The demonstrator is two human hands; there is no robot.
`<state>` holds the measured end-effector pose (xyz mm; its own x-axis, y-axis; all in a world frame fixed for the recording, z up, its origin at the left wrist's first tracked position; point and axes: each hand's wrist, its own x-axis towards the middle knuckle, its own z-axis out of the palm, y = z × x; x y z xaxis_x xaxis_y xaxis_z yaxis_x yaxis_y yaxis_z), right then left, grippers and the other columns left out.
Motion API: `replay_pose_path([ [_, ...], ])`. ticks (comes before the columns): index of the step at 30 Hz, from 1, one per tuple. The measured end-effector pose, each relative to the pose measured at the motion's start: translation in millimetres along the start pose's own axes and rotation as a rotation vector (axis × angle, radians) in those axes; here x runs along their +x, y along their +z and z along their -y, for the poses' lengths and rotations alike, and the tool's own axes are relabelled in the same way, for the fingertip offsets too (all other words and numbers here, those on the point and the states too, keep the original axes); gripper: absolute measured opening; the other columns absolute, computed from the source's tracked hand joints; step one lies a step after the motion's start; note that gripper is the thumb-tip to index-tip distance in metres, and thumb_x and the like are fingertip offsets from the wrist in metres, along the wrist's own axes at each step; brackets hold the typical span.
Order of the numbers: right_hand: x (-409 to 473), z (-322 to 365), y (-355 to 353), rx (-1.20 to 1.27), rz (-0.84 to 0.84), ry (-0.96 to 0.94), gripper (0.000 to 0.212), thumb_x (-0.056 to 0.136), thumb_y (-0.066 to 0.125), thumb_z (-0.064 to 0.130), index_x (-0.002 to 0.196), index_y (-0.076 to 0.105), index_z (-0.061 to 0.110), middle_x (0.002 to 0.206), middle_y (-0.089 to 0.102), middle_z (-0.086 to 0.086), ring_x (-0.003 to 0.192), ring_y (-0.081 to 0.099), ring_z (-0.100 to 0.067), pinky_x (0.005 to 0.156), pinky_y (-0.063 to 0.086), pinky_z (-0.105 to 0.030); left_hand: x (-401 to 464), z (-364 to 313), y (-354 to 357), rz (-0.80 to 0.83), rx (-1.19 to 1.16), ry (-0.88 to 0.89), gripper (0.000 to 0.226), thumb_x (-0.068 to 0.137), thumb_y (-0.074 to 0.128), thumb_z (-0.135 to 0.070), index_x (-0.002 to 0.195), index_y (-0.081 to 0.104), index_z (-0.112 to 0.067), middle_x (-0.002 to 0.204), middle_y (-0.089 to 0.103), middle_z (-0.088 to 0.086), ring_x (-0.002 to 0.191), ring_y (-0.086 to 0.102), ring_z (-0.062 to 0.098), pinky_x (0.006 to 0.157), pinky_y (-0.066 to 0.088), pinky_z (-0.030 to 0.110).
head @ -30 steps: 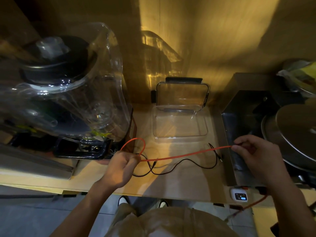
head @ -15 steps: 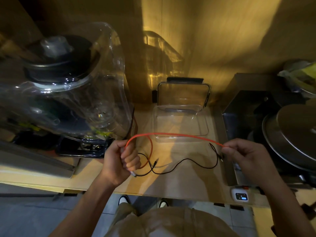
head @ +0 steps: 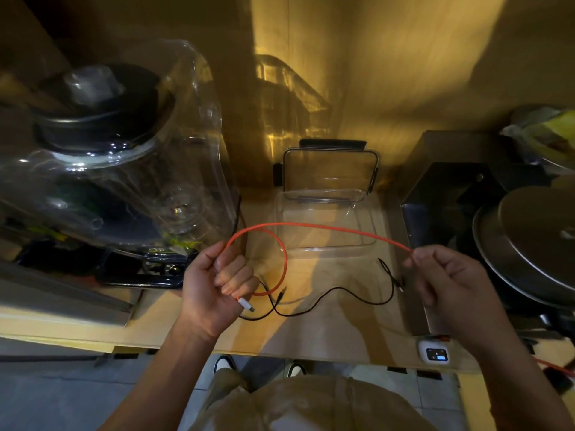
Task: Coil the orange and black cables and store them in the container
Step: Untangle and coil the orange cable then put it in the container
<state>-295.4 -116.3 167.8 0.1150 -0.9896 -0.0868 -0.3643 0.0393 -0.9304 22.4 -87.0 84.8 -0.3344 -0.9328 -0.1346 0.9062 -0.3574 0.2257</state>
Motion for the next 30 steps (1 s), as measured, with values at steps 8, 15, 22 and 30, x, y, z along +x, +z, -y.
replay_pose_path([
  [8,5.4,10.3,-22.1,0.179,-0.210,0.173,0.035,0.100,0.043,0.036,0.074,0.058,0.018,0.054,0.039,-0.004,0.050,0.032,-0.020,0.051,0.029,-0.029,-0.4,-6.8,-8.4,-0.028,0.024,-0.048,0.036,0.099,0.035,-0.028,0.064,0.040,-0.020,0.047,0.030,-0.005,0.043,0.027,0.012,0.047,0.024,0.026],
  [15,-3.4,25.2,-29.7,0.082,-0.141,0.174,0.034,0.099,0.044,0.035,0.079,0.062,0.015,0.058,0.042,-0.013,0.050,0.037,-0.023,0.052,0.034,-0.032,2.5,-4.3,-8.1,-0.068,0.021,-0.051,0.041,0.099,0.035,-0.029,0.061,0.045,-0.019,0.046,0.027,-0.006,0.039,0.023,0.011,0.043,0.021,0.024],
  [22,-8.1,34.0,-37.2,-0.150,-0.063,0.181,0.018,0.097,0.049,0.021,0.088,0.065,0.020,0.065,0.059,-0.007,0.058,0.055,-0.017,0.055,0.044,-0.034,13.3,12.5,-3.0,-0.035,0.011,-0.127,0.033,0.098,0.041,-0.029,0.066,0.032,-0.024,0.047,0.027,-0.005,0.040,0.024,0.011,0.044,0.020,0.025],
  [30,-19.9,12.0,-34.4,-0.257,0.074,0.304,0.015,0.097,0.051,0.019,0.088,0.063,0.022,0.052,0.060,0.000,0.040,0.050,-0.001,0.043,0.039,-0.018,22.6,23.0,-0.1,-0.040,-0.005,-0.171,0.037,0.099,0.037,-0.034,0.064,0.036,-0.022,0.047,0.027,-0.006,0.039,0.022,0.009,0.044,0.015,0.023],
])
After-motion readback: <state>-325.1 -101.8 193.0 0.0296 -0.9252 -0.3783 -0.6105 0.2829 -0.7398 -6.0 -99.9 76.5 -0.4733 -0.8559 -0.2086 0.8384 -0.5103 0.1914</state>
